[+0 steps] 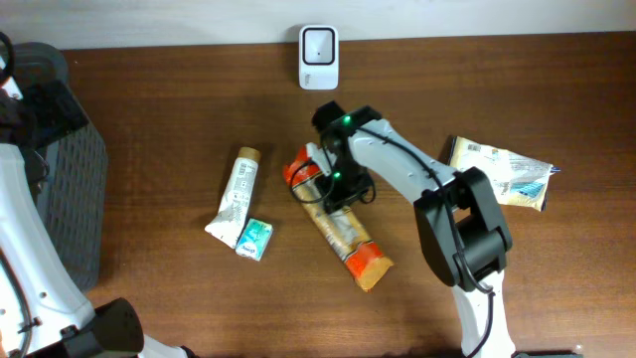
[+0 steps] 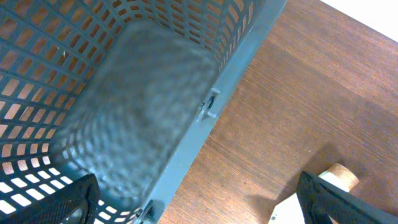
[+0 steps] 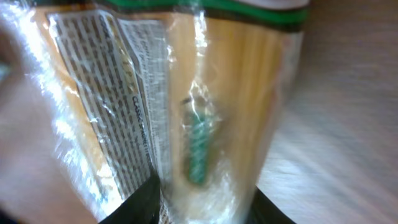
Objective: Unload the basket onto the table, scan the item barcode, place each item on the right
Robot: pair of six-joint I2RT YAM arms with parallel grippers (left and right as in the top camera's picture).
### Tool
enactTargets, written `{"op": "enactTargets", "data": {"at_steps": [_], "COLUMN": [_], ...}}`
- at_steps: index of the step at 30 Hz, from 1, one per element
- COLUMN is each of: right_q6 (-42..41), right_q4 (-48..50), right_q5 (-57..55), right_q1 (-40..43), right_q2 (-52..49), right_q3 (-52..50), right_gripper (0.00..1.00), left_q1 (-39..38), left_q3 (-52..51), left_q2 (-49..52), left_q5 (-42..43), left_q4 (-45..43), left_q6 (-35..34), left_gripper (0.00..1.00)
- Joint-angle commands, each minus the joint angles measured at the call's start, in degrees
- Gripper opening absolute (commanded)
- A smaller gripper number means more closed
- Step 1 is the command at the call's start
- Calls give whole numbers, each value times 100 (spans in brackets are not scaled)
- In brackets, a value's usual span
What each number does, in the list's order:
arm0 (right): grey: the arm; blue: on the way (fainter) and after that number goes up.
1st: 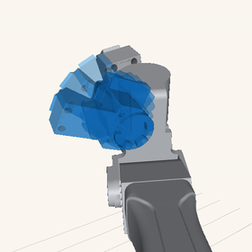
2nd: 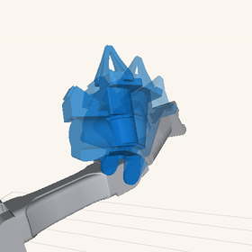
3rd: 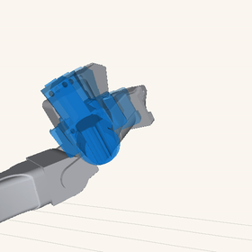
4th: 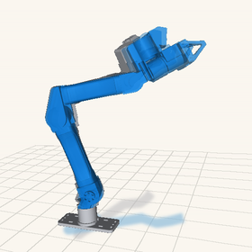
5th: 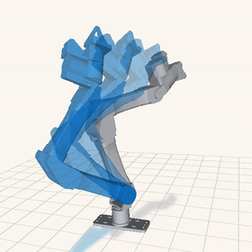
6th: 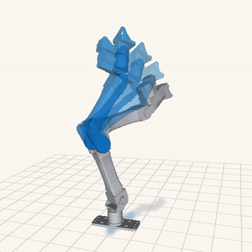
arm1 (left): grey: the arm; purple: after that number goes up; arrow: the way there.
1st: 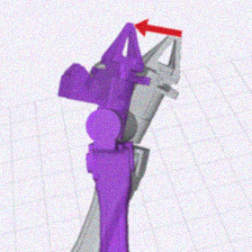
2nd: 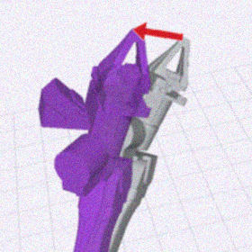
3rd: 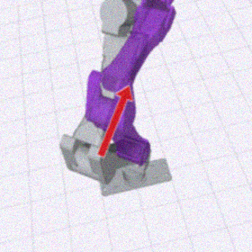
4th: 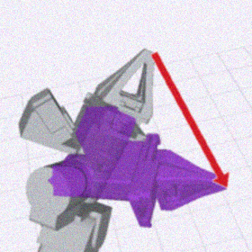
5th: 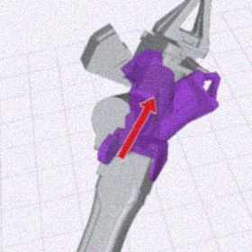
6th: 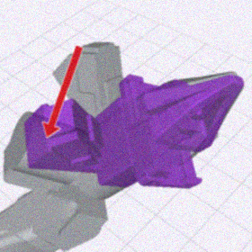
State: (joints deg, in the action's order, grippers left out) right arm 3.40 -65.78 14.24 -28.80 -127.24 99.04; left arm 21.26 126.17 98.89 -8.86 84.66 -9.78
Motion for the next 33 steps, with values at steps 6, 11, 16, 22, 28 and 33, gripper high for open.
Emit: {"op": "enactTargets", "data": {"at_steps": [6, 11, 16, 22, 28, 33], "right_q6": [518, 850, 879, 833, 837, 848], "right_q4": [131, 173, 177, 302, 280, -68], "right_q5": [529, 1143, 1471, 1482, 1891, 2610], "right_q1": [382, 424, 365, -11, 4, 105], "right_q2": [22, -273, -442, -439, -437, -380], "right_q3": [50, -81, -203, -216, -208, -142], "right_gripper": [65, 78, 70, 14, 4, 4], "left_q1": [17, 17, 17, 17, 17, 17], "left_q3": [42, 42, 42, 42, 42, 42], "left_q2": [-33, -33, -33, -33, -33, -33], "left_q5": [-17, -17, -17, -15, -17, -17], "left_q4": [7, 7, 7, 7, 9, 9], "left_q6": [90, 90, 90, 90, 90, 90], "left_gripper": [99, 99, 99, 99, 99, 99]}}
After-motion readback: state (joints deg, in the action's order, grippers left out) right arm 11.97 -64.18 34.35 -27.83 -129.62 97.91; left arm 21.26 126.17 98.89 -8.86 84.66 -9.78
